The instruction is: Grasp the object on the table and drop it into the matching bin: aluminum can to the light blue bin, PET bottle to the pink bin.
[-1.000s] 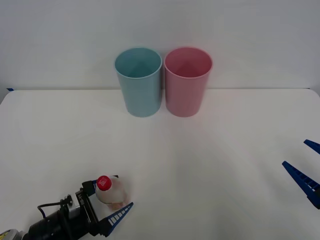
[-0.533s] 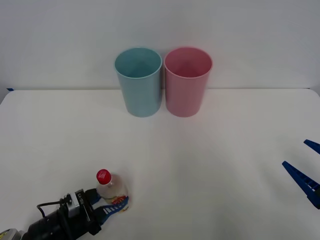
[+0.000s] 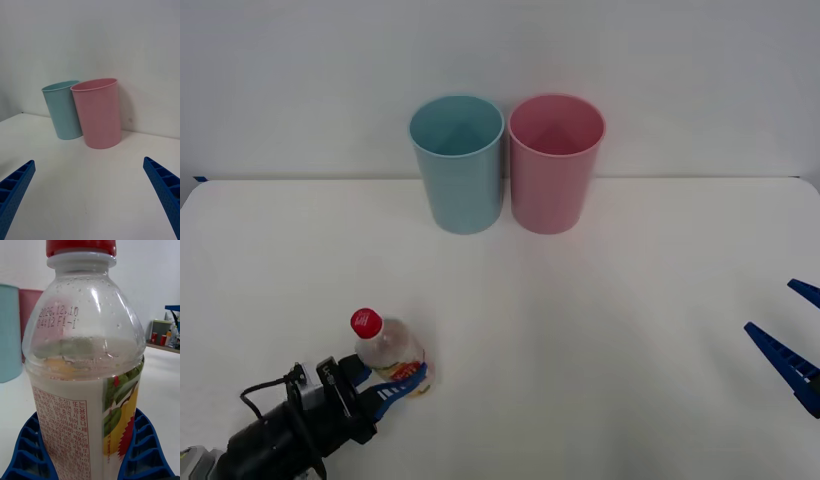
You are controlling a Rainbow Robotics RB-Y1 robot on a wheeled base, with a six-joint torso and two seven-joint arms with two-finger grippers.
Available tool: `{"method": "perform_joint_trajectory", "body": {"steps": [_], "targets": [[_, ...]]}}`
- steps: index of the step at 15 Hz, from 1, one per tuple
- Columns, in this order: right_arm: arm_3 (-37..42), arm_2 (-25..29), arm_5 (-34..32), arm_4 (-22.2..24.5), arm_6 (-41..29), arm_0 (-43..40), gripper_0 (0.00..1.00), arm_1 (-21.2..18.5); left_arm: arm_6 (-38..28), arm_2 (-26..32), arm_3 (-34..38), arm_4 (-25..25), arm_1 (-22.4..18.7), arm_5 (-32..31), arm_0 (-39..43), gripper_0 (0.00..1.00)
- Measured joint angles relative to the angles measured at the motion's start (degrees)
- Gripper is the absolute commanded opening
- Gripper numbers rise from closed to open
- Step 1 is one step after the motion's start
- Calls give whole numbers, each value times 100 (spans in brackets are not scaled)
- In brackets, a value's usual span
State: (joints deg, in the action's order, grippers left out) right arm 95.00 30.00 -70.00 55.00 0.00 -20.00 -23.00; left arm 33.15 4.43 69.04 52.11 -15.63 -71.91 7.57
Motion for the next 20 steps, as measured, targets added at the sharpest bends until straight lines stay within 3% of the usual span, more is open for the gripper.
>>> {"method": "perform_joint_trajectory", "body": {"steps": [5, 11, 15, 20], "targets": [[0, 0, 0, 0, 0, 0, 100, 0, -304, -139, 731, -564, -1, 937, 6, 0], [0, 0, 0, 0, 0, 0, 100, 0, -1324, 104, 2023, -626, -14, 1996, 121, 0], [0, 0, 0, 0, 0, 0, 100, 0, -2343, 253, 2898, -48, -45, 2571, 0, 0], [0, 0, 0, 0, 0, 0, 100, 0, -3465, 281, 3245, 546, -45, 2725, -697, 0]]}}
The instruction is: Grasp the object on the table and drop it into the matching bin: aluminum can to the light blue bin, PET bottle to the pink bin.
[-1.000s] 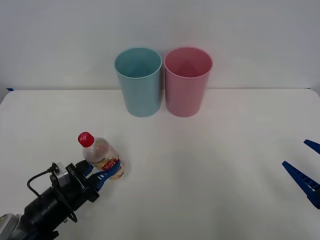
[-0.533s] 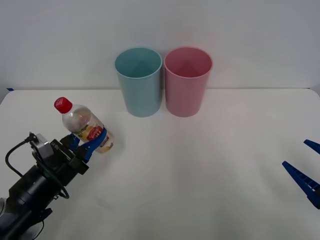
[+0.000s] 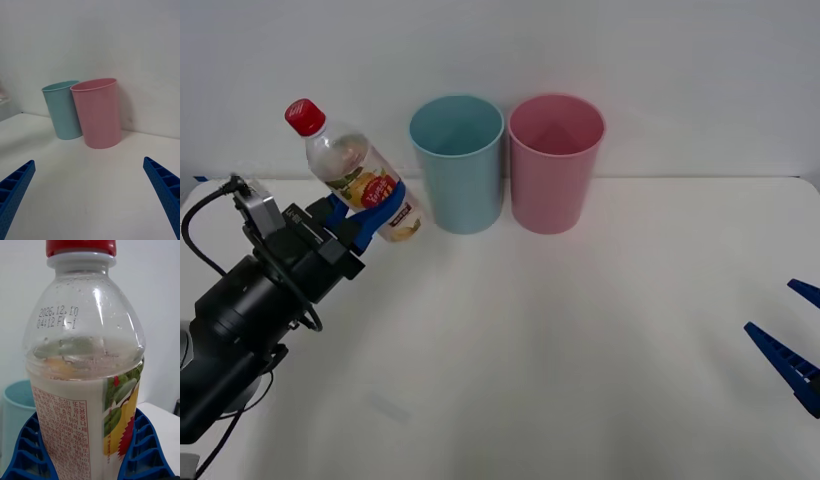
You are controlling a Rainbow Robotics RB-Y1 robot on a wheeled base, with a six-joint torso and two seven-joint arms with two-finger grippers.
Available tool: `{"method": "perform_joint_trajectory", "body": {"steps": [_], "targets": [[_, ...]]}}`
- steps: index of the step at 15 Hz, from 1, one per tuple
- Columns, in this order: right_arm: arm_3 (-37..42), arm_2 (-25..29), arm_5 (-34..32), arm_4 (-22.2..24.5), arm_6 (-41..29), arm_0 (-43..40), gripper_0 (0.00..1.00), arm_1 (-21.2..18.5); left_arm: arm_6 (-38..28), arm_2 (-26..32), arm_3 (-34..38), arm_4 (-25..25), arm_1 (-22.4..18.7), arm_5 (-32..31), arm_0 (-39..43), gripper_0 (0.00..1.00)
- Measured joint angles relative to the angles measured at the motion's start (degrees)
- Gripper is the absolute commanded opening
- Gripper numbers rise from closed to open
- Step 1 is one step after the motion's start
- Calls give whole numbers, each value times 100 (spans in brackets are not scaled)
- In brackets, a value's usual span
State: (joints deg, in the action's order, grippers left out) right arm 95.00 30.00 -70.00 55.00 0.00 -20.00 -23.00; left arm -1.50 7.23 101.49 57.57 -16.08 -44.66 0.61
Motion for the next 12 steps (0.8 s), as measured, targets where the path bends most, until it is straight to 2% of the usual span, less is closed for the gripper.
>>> {"method": "perform_joint_trajectory", "body": {"steps": [7, 12], "targets": [[0, 0, 0, 0, 0, 0, 100, 0, -1166, -12, 2, 674, -1, 260, -1201, 0], [0, 0, 0, 0, 0, 0, 100, 0, -1190, -193, -598, 926, 0, 313, -2136, 0]]}}
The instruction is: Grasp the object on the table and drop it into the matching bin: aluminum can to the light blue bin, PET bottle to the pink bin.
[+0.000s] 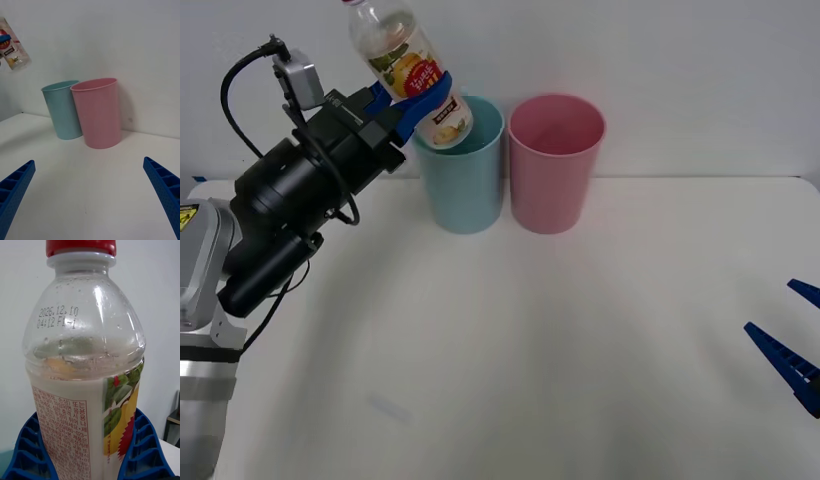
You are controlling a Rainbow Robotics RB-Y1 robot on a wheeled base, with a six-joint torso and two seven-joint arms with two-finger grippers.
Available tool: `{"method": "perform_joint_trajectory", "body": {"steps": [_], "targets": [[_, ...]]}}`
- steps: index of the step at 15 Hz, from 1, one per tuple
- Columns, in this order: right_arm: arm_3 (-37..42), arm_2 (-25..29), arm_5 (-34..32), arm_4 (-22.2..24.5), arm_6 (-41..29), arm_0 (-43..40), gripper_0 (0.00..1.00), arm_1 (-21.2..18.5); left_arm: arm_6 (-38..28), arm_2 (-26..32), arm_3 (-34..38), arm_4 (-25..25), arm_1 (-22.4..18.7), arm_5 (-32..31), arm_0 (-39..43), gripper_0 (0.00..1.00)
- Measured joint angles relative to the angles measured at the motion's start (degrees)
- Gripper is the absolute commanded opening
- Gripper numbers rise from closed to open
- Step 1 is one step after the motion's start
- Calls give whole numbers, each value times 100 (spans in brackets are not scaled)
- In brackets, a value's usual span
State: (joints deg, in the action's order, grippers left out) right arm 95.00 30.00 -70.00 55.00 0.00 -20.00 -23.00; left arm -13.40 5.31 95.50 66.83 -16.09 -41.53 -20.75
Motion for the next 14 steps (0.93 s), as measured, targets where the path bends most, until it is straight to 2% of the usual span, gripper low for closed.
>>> {"method": "perform_joint_trajectory", "body": {"steps": [5, 8, 10, 14], "targets": [[0, 0, 0, 0, 0, 0, 100, 0, 163, -330, -1229, 111, 30, 111, -1130, 0], [0, 0, 0, 0, 0, 0, 100, 0, 538, -436, -2097, 201, 162, 120, -1824, 0], [0, 0, 0, 0, 0, 0, 100, 0, 816, -451, -2569, 419, 340, 210, -2201, 0], [0, 0, 0, 0, 0, 0, 100, 0, 977, -441, -2972, 1184, 867, 717, -2692, 0]]}}
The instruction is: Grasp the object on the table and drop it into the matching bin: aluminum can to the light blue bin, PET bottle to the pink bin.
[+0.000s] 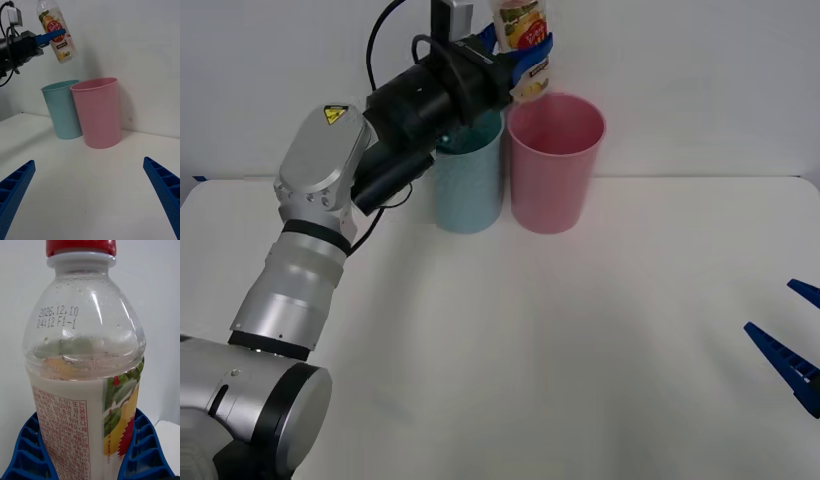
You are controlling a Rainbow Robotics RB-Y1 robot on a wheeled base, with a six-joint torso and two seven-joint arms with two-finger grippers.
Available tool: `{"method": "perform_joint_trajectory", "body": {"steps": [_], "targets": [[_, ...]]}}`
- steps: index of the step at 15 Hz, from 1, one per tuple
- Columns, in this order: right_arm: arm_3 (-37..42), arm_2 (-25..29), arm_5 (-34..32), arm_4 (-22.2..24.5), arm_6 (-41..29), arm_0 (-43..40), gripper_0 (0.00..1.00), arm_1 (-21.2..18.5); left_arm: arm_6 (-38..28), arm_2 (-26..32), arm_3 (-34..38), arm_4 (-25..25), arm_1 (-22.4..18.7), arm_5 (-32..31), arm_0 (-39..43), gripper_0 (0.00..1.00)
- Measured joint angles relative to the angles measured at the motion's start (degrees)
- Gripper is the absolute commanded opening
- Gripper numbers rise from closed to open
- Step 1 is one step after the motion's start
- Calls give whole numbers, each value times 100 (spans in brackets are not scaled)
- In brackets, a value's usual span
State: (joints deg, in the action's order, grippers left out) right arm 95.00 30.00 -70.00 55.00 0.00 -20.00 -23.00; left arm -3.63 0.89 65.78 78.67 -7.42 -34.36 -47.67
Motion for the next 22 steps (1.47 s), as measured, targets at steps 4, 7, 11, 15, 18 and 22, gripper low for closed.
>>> {"method": "perform_joint_trajectory", "body": {"steps": [4, 7, 11, 15, 18, 22], "targets": [[0, 0, 0, 0, 0, 0, 100, 0, 89, 298, -411, 927, 588, 370, -485, 0], [0, 0, 0, 0, -1, 0, 100, 0, 91, 404, -482, 1317, 826, 522, -585, 1], [0, 0, 0, 0, 0, 0, 100, 0, 46, 292, -488, 1371, 842, 682, -601, 1], [0, 0, 0, 0, 0, 0, 100, 0, 14, 269, -488, 1366, 842, 700, -597, 4], [0, 0, 0, 0, 0, 0, 100, 0, -17, 246, -488, 1368, 842, 702, -591, 100], [0, 0, 0, 0, 0, 0, 100, 0, 1, 174, -487, 1343, 842, 697, -589, 100]]}}
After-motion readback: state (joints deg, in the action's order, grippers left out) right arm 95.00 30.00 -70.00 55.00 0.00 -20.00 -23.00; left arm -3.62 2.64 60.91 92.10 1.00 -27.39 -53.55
